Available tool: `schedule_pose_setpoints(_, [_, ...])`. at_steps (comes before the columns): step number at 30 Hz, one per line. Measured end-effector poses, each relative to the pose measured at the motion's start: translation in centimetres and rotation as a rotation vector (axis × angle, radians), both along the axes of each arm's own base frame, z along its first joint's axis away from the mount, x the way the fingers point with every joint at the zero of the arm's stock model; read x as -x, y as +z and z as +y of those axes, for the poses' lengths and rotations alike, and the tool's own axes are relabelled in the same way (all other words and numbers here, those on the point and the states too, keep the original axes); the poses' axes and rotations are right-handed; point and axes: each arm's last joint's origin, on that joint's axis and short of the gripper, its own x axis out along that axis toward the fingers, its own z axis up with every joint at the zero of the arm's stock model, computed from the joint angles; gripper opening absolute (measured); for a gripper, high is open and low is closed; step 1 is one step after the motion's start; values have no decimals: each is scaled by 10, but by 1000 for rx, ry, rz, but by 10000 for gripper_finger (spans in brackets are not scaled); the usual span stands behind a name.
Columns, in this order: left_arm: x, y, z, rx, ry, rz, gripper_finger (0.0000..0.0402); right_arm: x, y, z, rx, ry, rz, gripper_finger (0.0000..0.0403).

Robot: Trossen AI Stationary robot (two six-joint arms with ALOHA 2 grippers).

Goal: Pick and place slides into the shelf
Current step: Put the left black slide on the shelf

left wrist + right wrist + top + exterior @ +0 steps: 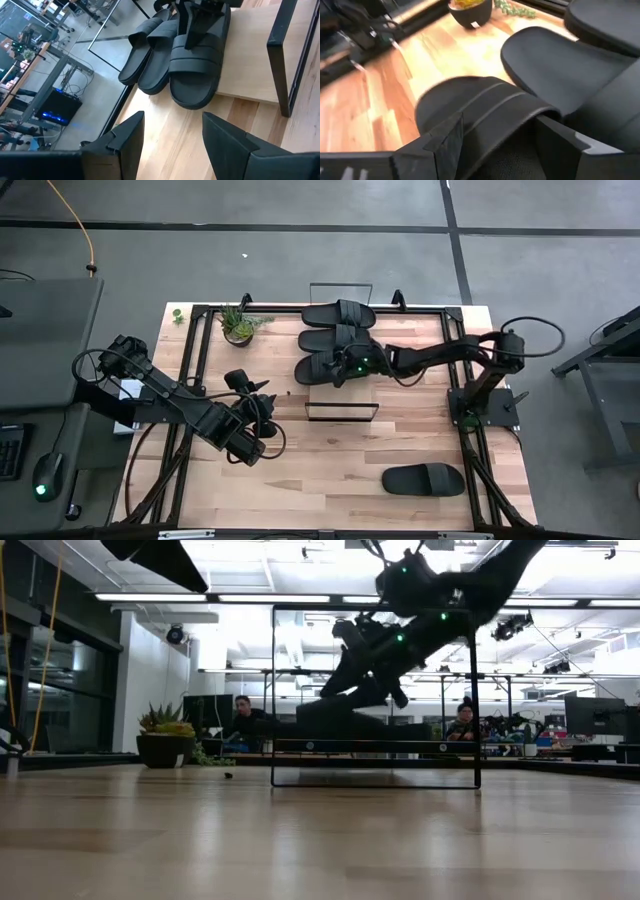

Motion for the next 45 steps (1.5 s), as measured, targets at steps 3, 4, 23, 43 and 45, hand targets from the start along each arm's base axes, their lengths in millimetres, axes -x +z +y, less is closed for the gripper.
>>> schedule_pose_setpoints(3, [0,0,0,0,0,0,184,1,15,0,50,0,46,216])
schedule_pose_setpoints(4, [0,0,0,0,0,-1,184,2,20,0,62,-2,57,216])
schedule_pose_setpoints(23, [-1,0,0,2,-2,-6,184,19,26,1,144,-43,259,216])
schedule_pose_setpoints(43, [-1,0,0,2,-2,-5,184,9,30,35,285,258,235,216])
schedule_pose_setpoints(45, [-1,0,0,2,-2,-5,184,9,29,39,313,248,260,216])
